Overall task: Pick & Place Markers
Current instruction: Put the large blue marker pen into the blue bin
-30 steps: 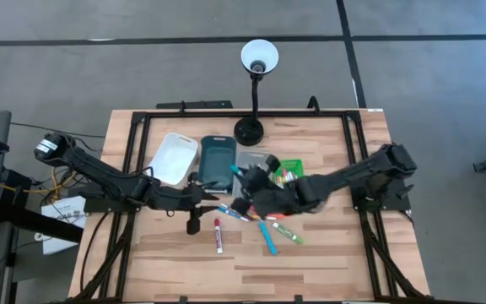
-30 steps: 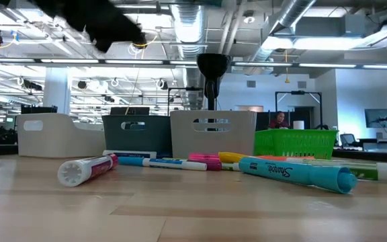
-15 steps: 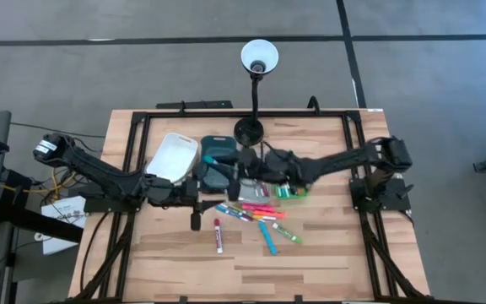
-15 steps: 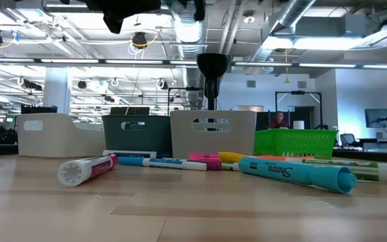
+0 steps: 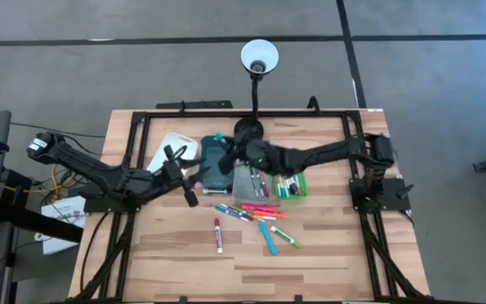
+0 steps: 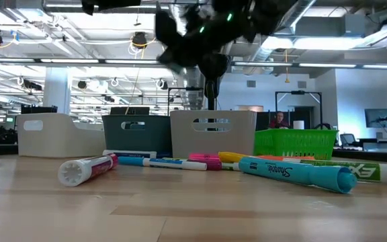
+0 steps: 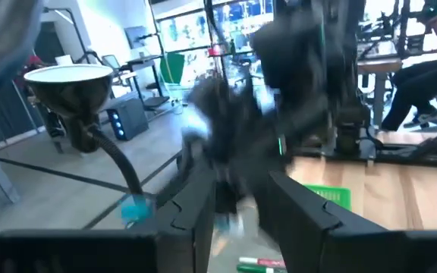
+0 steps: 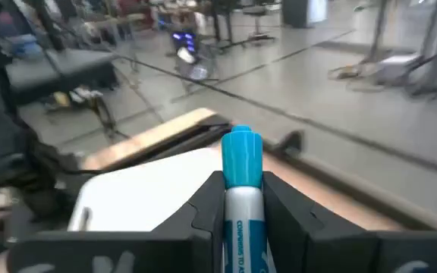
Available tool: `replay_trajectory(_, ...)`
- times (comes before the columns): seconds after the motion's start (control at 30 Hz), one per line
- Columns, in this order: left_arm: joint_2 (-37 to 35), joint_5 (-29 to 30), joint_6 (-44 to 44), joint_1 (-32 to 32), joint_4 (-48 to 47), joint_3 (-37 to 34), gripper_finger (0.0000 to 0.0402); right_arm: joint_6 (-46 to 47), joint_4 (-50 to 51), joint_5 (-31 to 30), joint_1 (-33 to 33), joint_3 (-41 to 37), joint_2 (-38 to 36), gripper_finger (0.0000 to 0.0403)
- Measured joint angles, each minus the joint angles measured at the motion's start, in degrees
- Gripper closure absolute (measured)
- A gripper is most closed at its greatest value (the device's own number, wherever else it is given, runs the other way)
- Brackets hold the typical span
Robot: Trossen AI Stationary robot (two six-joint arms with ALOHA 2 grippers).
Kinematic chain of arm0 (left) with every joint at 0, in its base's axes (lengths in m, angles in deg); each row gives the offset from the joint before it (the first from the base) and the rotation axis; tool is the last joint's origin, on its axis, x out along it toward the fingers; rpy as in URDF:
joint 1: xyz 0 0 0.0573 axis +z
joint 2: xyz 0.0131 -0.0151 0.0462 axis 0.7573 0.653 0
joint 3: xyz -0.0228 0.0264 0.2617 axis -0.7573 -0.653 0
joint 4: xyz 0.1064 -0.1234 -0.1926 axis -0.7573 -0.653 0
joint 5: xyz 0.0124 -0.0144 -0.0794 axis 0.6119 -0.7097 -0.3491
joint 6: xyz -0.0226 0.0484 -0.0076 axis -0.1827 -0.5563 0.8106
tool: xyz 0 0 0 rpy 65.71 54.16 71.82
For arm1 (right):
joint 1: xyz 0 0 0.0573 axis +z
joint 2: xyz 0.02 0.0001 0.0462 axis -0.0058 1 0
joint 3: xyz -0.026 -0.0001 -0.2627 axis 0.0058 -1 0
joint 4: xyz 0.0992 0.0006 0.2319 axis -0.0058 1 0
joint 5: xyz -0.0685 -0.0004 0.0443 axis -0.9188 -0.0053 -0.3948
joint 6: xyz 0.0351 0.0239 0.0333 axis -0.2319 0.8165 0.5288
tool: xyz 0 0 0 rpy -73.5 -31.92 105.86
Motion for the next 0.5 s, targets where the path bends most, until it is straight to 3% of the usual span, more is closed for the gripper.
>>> replay_trajectory(0.2, -0.39, -0.02, -0.14, 0.06, -2.72, 0.0, 0.0285, 8.23, -6.1, 2.39, -2.49, 1.32, 9.93, 0.0342)
replay_trajectory(0.5, -0.35, -0.04, 1.18, 0.02, -6.62, 0.0, 0.0285, 2.37, -3.91, 5.21, -2.83, 4.81, 14.84, 0.033)
